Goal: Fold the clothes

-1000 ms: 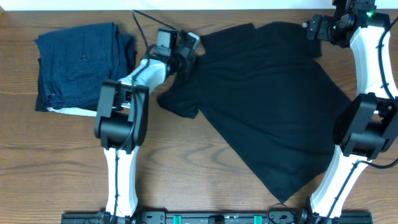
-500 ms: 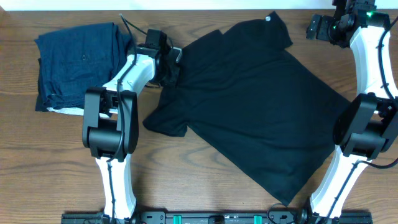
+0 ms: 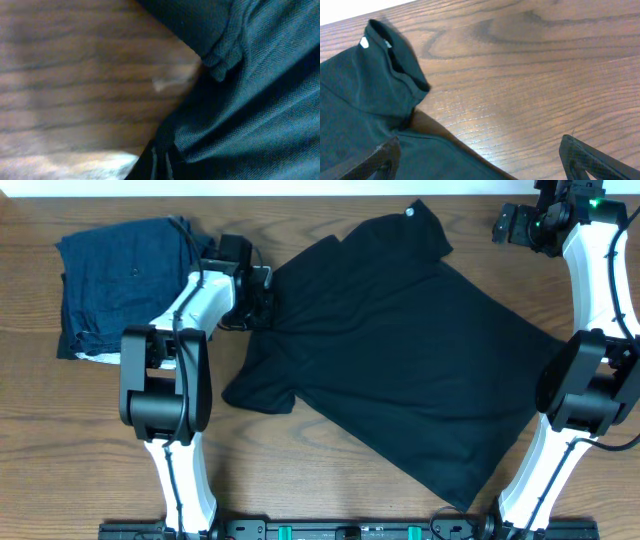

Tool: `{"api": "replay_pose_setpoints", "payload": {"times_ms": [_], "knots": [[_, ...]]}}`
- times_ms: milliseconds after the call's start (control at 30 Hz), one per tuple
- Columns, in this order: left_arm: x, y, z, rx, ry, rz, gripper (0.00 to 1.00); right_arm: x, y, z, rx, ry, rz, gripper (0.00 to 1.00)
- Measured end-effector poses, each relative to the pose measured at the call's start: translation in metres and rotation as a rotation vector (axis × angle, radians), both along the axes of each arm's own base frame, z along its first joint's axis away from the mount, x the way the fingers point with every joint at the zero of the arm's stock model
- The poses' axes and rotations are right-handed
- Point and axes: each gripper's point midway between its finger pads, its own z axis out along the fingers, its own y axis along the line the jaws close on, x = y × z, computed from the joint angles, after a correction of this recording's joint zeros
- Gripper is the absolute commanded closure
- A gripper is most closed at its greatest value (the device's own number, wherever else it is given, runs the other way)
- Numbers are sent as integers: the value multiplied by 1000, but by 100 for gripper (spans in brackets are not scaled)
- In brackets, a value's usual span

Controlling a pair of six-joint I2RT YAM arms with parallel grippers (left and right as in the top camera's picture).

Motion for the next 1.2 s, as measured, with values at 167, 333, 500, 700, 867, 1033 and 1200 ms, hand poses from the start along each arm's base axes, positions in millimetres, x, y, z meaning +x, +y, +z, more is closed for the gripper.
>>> {"api": "replay_pose_setpoints", "payload": {"times_ms": [167, 333, 500, 700, 867, 1033, 1200], "knots": [[-3, 3, 0, 1, 16, 15, 88, 0, 0, 0, 0, 0, 0, 1], [-4, 1, 1, -21, 22, 15, 85, -8, 9, -4, 46, 35, 17, 1], [-6, -1, 1, -38, 29, 16, 84, -44, 28, -20, 139, 193, 50, 1], [-7, -1, 1, -43, 33, 16, 83, -126, 7, -39, 64, 540, -56, 1], [-6, -1, 1, -46, 31, 16, 83, -159, -39, -39, -33, 653, -183, 2], [-6, -1, 1, -46, 31, 17, 83, -167, -77, -40, -25, 641, -202, 23], [-6, -1, 1, -46, 30, 17, 83, -176, -103, -67, 27, 618, -144, 21]]}}
